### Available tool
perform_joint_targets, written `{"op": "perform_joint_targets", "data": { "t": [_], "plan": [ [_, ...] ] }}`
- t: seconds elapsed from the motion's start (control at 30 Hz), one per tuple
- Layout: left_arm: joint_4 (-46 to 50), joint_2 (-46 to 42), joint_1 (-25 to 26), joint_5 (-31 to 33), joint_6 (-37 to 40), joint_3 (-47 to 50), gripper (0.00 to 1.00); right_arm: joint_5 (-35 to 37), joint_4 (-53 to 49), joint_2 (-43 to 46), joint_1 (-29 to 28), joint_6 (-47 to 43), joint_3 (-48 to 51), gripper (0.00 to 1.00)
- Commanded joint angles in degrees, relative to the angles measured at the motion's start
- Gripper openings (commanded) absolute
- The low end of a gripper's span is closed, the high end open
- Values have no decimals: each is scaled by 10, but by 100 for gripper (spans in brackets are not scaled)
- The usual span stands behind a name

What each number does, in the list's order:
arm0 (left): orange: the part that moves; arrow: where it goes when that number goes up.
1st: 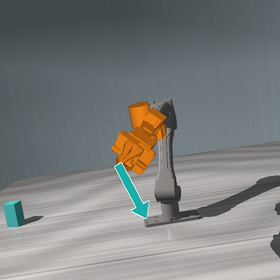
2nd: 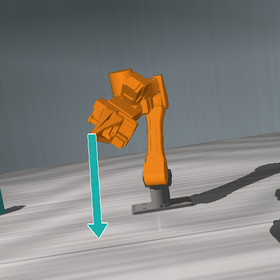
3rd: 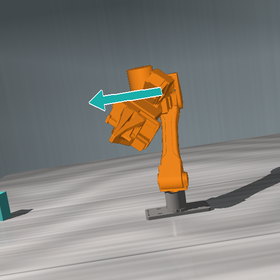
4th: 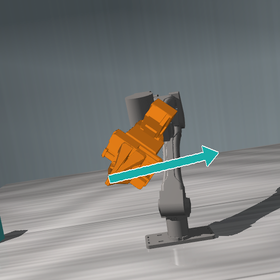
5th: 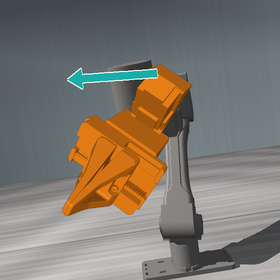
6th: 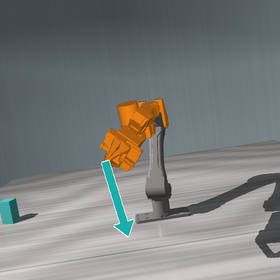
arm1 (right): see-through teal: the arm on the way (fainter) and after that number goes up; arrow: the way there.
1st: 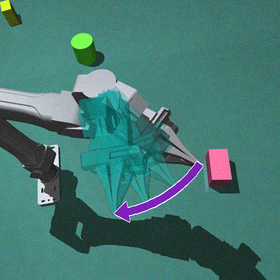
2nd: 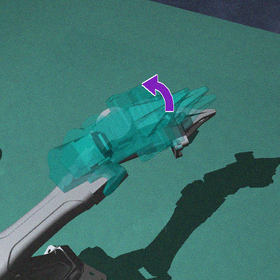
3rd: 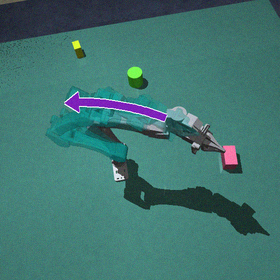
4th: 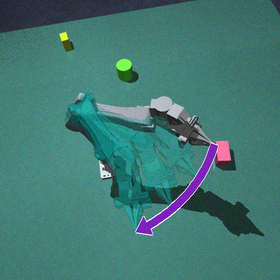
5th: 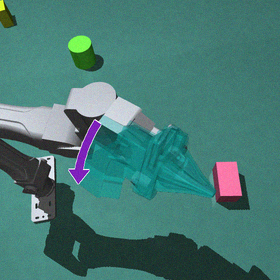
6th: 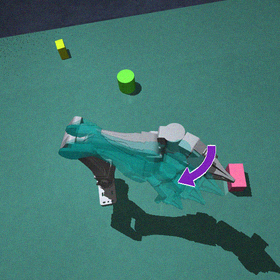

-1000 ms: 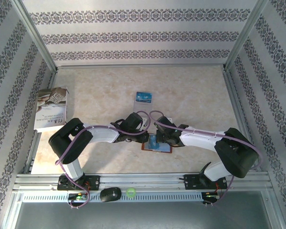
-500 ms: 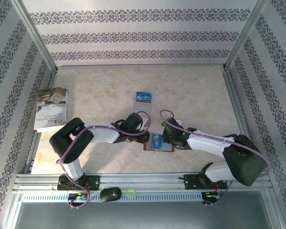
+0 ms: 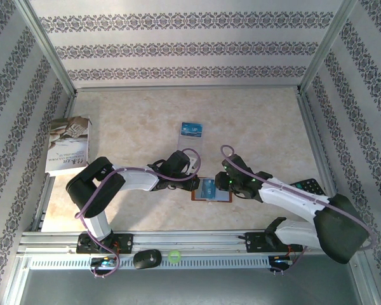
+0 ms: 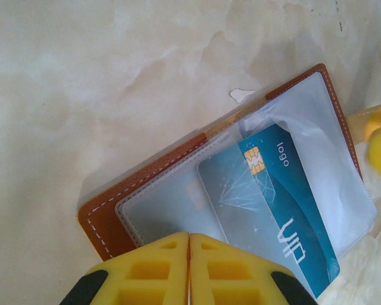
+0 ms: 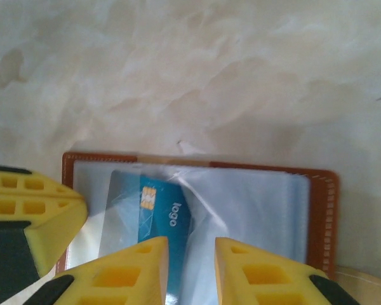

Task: Take the credit cards out of the card holder

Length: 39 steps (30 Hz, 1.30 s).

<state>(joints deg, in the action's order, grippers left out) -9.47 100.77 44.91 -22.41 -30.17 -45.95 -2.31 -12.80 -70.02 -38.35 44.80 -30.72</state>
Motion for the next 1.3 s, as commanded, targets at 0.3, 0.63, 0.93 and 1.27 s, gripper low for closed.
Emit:
{"op": "perform_joint_targets", "data": {
  "t": [0.3,0.63,0.93,1.27],
  "plan": [
    [50,6,4,9,6,22,10,-80,48,-52,13,27,15,24],
    [51,5,4,9,6,23,10,-79,55,-66,27,41,31,25],
    [54,11,4,4,7,17,10,-109,90,-85,28,38,31,15],
    [56,3,3,9,6,20,9,-37,22,8,40,38,51,0]
  ]
}}
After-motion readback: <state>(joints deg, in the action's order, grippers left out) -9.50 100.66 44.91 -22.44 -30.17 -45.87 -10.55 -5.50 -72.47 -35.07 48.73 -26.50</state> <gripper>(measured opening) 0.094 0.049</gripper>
